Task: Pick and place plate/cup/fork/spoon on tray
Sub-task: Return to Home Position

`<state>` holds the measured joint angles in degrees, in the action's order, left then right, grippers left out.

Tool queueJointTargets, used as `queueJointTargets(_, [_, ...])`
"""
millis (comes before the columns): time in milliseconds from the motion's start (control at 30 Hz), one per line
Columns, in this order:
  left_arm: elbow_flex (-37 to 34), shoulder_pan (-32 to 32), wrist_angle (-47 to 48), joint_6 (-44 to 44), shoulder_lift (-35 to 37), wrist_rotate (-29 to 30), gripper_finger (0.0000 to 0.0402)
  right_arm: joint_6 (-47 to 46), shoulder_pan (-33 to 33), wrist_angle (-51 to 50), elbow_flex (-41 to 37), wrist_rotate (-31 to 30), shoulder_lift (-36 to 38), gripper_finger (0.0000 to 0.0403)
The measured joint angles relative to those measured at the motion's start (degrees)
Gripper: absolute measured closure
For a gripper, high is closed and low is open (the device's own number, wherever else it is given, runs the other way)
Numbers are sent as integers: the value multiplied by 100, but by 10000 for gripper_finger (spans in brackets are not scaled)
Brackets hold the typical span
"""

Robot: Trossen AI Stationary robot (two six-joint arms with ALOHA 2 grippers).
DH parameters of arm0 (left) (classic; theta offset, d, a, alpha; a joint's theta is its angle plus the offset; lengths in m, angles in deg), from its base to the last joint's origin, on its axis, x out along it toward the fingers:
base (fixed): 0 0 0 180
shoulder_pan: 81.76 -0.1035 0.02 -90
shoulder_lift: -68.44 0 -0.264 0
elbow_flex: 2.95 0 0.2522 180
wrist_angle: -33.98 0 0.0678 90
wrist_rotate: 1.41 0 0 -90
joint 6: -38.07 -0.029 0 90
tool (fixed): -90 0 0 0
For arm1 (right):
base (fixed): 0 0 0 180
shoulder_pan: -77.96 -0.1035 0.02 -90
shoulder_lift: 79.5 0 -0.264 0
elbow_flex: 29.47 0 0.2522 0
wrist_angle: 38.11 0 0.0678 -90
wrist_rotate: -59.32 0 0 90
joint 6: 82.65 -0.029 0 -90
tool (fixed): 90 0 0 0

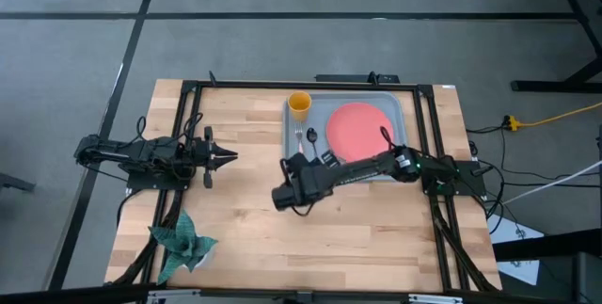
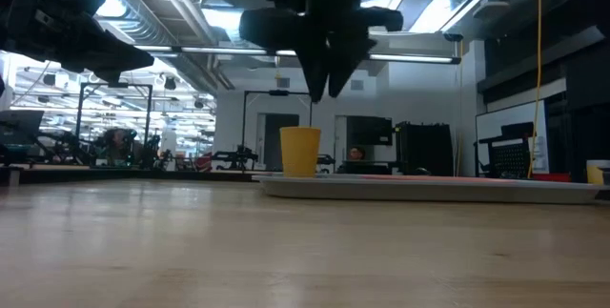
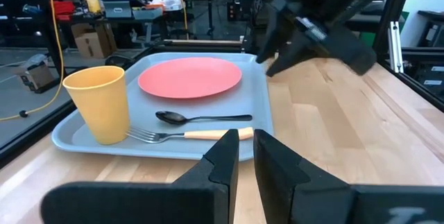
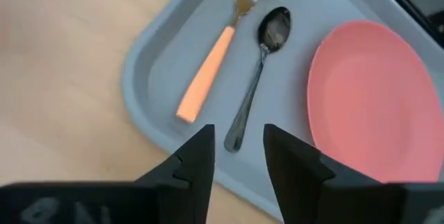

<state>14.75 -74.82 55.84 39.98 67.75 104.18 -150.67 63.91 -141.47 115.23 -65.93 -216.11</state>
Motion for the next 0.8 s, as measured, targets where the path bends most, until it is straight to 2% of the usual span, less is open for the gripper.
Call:
queueJointTargets(100, [0, -1, 1, 0, 1, 1, 363, 26, -209, -24, -177, -6, 24, 273])
queueJointTargets(167, [0, 0, 3, 0, 0, -2, 363, -295, -370, -3, -599, 15, 177, 273])
queueJointTargets(267, [0, 0, 3, 0, 0, 0, 363, -1055, -606, 153, -1826, -23, 844, 273])
queueJointTargets(400, [0, 0, 3, 0, 0, -2, 363, -1418, -748, 1893, -4104, 88, 2073, 273])
queueJointTargets(500, [0, 0, 3, 0, 0, -1, 363, -1038, -734, 3453, -5776, 340, 3223, 273])
queueJointTargets(600, [0, -2, 3, 0, 0, 0, 363, -282, -559, 4762, -7344, 631, 4305, 273])
queueJointTargets(700, [0, 0, 0, 0, 0, 0, 363, 874, -394, 5803, -8560, 645, 5547, 273])
queueJointTargets(800, [0, -1, 2, 0, 0, -2, 363, 2046, -268, 6277, -9534, 463, 6723, 273])
